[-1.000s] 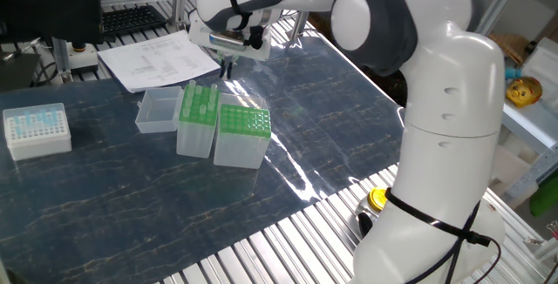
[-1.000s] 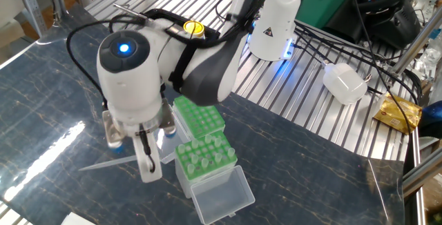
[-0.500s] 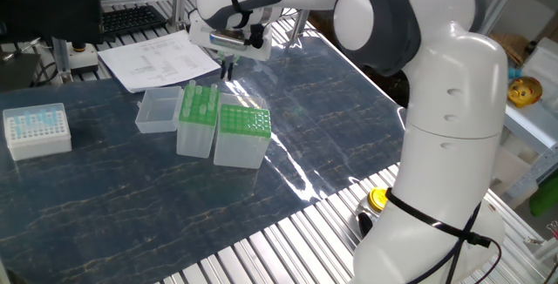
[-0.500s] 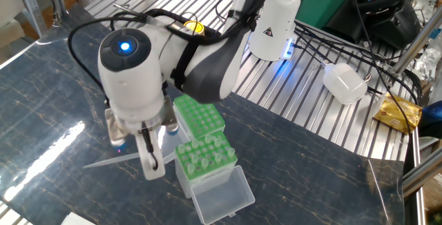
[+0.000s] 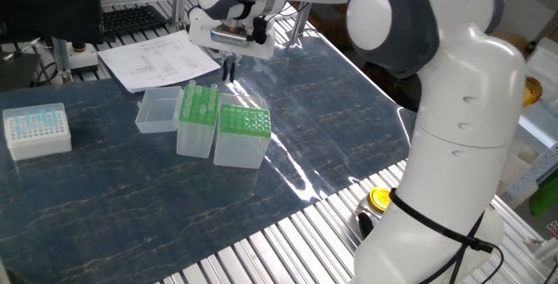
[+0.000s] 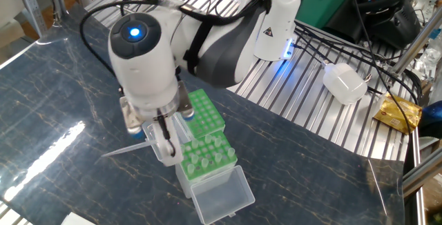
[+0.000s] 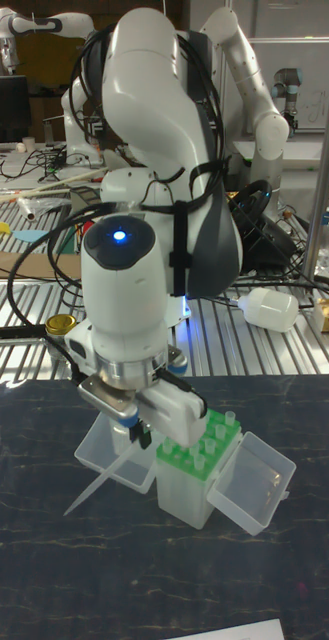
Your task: Transfer all large pipette tips from one holder to another
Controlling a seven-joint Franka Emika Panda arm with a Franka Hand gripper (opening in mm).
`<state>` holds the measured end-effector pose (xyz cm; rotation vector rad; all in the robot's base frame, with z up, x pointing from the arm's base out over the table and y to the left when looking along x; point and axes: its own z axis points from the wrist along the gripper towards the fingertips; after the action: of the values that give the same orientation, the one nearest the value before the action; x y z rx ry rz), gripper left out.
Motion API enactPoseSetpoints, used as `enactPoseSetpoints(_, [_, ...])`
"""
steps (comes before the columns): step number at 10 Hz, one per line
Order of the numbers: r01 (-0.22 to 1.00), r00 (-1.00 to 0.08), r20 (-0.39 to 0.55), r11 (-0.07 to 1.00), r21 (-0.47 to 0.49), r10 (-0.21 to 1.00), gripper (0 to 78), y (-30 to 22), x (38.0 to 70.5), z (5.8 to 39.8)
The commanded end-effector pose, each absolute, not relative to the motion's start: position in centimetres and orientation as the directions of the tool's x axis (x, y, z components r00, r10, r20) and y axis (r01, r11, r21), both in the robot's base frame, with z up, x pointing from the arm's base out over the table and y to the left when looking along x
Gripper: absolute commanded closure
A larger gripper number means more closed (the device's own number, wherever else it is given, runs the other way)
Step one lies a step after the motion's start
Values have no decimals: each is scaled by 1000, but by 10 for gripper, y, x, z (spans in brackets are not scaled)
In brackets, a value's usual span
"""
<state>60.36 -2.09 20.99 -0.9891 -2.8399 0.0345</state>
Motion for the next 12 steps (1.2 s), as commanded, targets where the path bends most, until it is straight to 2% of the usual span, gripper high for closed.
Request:
enactPoseSetpoints(1, [594, -788, 159, 802, -59, 595, 764, -13, 589, 216])
enactPoseSetpoints(2, [583, -793, 199, 812, -25, 576, 764, -9, 577, 216])
enactPoseSetpoints(4, [564, -801, 229, 825, -25, 554, 764, -5, 563, 219])
enactPoseSetpoints(12, [516, -813, 319, 856, 10, 487, 764, 0, 534, 218])
